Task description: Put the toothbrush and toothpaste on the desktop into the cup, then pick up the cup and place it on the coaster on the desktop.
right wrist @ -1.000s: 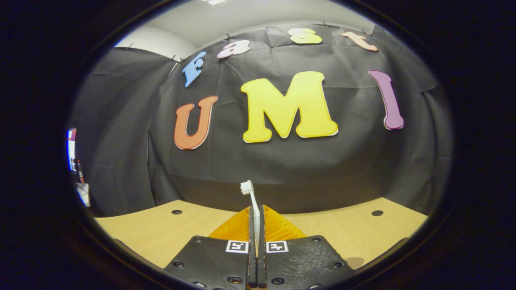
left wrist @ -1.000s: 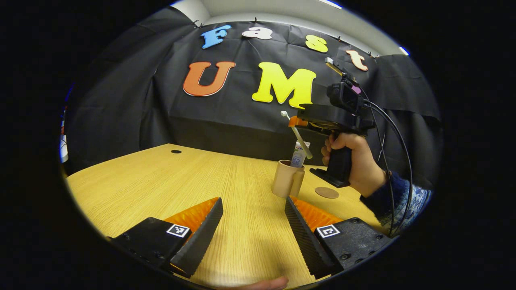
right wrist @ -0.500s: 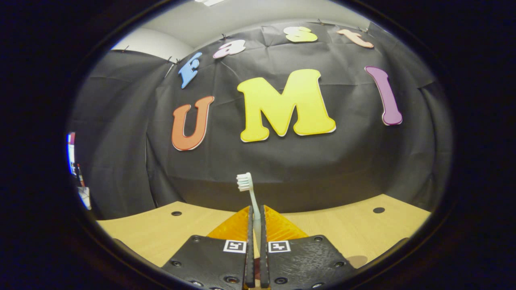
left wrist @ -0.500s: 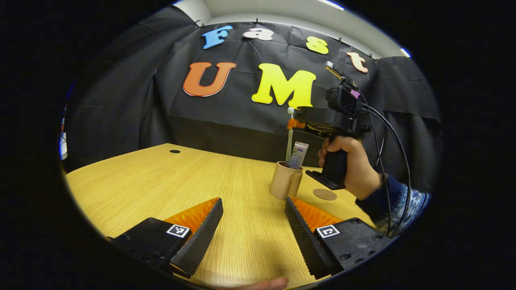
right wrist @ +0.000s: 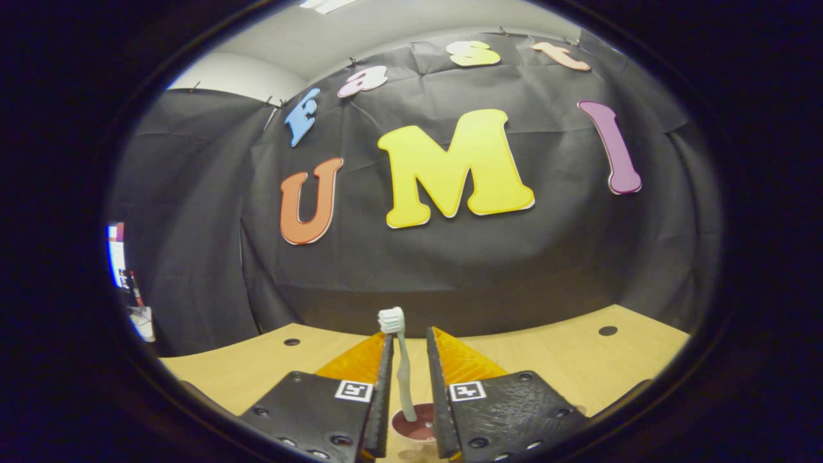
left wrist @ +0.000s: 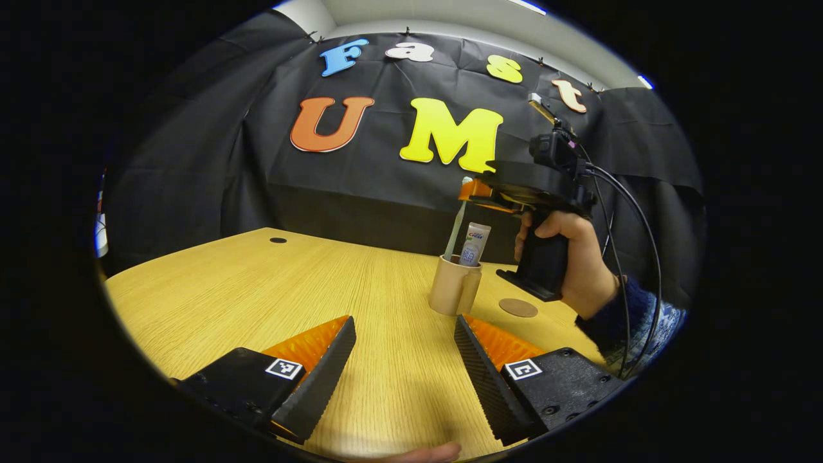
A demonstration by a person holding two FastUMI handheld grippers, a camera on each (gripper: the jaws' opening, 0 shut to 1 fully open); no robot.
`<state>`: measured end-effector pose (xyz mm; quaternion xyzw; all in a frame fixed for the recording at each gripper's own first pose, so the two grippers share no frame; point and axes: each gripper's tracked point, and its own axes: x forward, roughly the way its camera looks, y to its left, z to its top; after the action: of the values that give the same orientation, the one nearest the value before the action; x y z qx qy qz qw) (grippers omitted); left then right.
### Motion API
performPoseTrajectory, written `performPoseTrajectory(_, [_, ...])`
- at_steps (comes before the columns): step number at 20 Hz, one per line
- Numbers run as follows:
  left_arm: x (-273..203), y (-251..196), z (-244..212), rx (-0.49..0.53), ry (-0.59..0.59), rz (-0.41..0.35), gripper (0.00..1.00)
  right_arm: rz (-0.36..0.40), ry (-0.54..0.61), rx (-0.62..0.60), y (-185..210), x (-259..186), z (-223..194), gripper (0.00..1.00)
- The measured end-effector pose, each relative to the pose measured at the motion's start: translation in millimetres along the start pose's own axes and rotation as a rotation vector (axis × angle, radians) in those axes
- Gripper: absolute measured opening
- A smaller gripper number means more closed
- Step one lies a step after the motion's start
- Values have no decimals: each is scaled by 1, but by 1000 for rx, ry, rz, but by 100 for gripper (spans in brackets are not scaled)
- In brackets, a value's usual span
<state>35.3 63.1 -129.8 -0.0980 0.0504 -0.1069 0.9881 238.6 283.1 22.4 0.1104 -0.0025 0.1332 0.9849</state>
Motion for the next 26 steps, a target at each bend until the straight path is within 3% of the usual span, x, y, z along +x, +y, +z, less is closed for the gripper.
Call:
performPoseTrajectory(3, [3, -1, -3, -1, 16, 6, 98, 11, -30, -1, -3, -13, 13, 79])
performPoseTrajectory(4, [4, -2, -4, -3, 21, 8, 98, 2, -44, 0, -7, -18, 20, 82])
performPoseTrajectory(5, [5, -3, -5, -6, 27, 8, 98, -2, -61, 4, -8, -21, 27, 93])
performPoseTrajectory(11, [6, -9, -9, -3, 44, 12, 98, -42, -45, -52, -21, -18, 22, 95])
performPoseTrajectory(12, [5, -10, -9, -1, 47, 13, 98, -46, -45, -62, -23, -15, 21, 91])
performPoseTrajectory(15, [7, -11, -11, 0, 49, 12, 98, -68, -58, -81, -28, -13, 23, 94])
performPoseTrajectory(20, [7, -15, -11, -1, 50, 5, 98, -71, -63, -70, -27, -11, 27, 95])
performPoseTrajectory(21, [7, -14, -11, 0, 47, 4, 98, -69, -52, -71, -27, -10, 23, 91])
performPoseTrajectory(24, [7, -14, -11, 0, 49, 5, 99, -63, -16, -68, -29, -8, 11, 95])
performPoseTrajectory(25, [8, -15, -11, 0, 49, 5, 99, -58, -6, -62, -29, -7, 8, 91])
performPoseTrajectory(26, [7, -14, -11, 0, 50, 5, 98, -58, 0, -59, -29, -7, 8, 95])
